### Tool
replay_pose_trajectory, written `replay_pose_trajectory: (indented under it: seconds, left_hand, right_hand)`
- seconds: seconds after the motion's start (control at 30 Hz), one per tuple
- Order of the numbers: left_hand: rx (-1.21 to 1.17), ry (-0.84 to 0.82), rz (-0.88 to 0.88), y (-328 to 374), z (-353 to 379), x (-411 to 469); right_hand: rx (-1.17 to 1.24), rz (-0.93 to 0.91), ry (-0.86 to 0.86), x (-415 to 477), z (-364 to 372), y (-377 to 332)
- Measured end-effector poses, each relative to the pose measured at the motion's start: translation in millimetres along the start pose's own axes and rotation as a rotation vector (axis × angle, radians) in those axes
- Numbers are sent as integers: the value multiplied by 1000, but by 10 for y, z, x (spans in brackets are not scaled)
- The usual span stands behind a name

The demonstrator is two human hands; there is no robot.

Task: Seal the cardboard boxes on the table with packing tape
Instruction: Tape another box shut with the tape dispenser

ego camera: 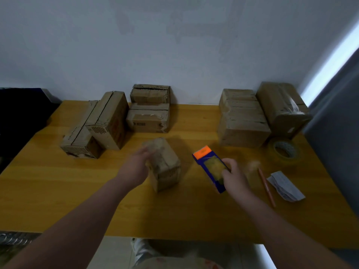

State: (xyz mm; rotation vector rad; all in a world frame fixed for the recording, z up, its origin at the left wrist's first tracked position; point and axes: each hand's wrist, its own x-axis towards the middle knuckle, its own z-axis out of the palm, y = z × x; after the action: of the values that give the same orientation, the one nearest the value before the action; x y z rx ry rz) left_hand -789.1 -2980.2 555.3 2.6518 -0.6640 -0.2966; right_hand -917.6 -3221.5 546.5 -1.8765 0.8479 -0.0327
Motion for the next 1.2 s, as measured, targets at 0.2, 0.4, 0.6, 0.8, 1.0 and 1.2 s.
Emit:
replay_pose_trajectory:
  seconds: [0.2, 0.4, 0.6, 0.8, 1.0, 1.2]
  left_hand:
    - [97, -240, -1, 117, 309, -72]
    - [130, -164, 132, 16, 329, -106]
    - [-65, -100, 273, -111, 367, -186]
    - [-269, 221, 49, 242, 137, -229]
    - [-1299, -273, -672, 487, -204, -160]
    - [-1267, -202, -607, 392, -193, -118]
  right_hand:
    - [178, -66, -78, -63, -39, -36]
    - [147, -133, -164, -90, -113, -127]
    - [118, -214, -258, -129, -180, -203]
    - [114, -287, -325, -174, -200, -282]
    - [108, -357, -379, -193, -151, -325]
    - [15, -423, -421, -223, -137, -307]
